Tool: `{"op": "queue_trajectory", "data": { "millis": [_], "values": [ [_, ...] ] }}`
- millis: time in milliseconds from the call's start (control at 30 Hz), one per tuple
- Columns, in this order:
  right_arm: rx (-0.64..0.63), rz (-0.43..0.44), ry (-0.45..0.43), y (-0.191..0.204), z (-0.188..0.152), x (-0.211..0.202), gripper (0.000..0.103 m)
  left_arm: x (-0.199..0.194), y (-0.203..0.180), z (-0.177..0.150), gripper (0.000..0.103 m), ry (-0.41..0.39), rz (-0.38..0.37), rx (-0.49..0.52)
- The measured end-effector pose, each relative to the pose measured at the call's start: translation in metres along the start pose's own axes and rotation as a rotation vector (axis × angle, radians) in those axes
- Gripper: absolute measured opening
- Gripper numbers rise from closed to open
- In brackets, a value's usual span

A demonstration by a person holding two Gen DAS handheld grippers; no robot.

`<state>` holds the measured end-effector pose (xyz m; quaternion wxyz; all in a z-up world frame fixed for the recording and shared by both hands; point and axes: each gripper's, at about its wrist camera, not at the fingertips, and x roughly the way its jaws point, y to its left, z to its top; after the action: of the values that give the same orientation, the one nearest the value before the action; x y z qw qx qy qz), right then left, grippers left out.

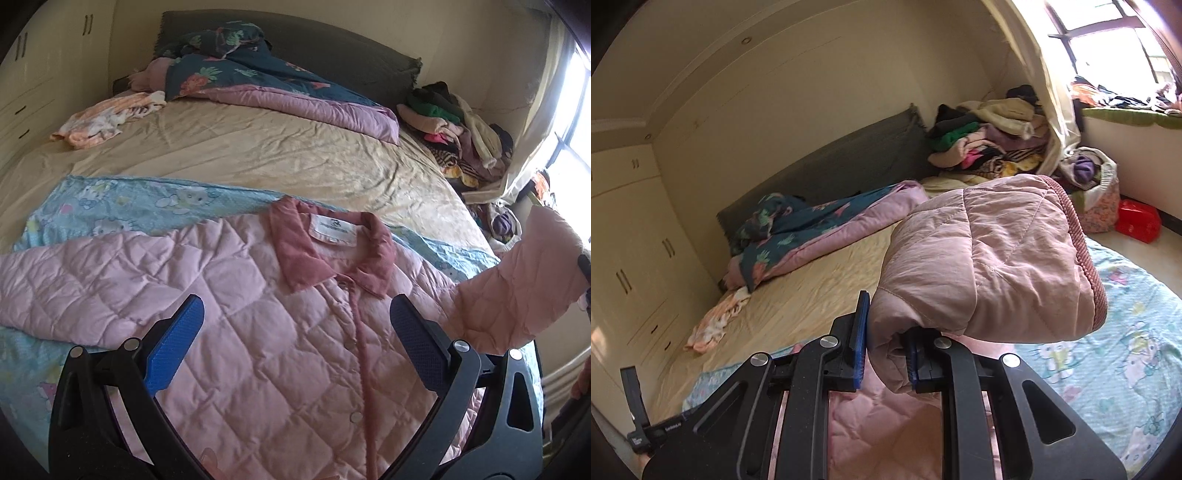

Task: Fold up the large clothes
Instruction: 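Lift the sleeve with the right gripper and fold it across the jacket front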

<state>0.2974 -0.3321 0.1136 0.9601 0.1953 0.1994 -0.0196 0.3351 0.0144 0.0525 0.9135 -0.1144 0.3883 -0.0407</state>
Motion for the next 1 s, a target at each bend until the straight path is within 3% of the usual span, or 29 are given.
{"op": "queue_trajectory", "data": {
  "millis": [433,1000],
  "values": [
    [-0.079,0.087,0.1,0.063,-0.044,0.048,0.016,0.002,0.044,-0.005,0.095,0.011,0.001,-0.074],
    [-0.057,0.166,0.379,0.118,-0.155,0.12,0.019,0.037,0.063,-0.029,0.095,0.111,-0.006,-0.132]
  ]
}}
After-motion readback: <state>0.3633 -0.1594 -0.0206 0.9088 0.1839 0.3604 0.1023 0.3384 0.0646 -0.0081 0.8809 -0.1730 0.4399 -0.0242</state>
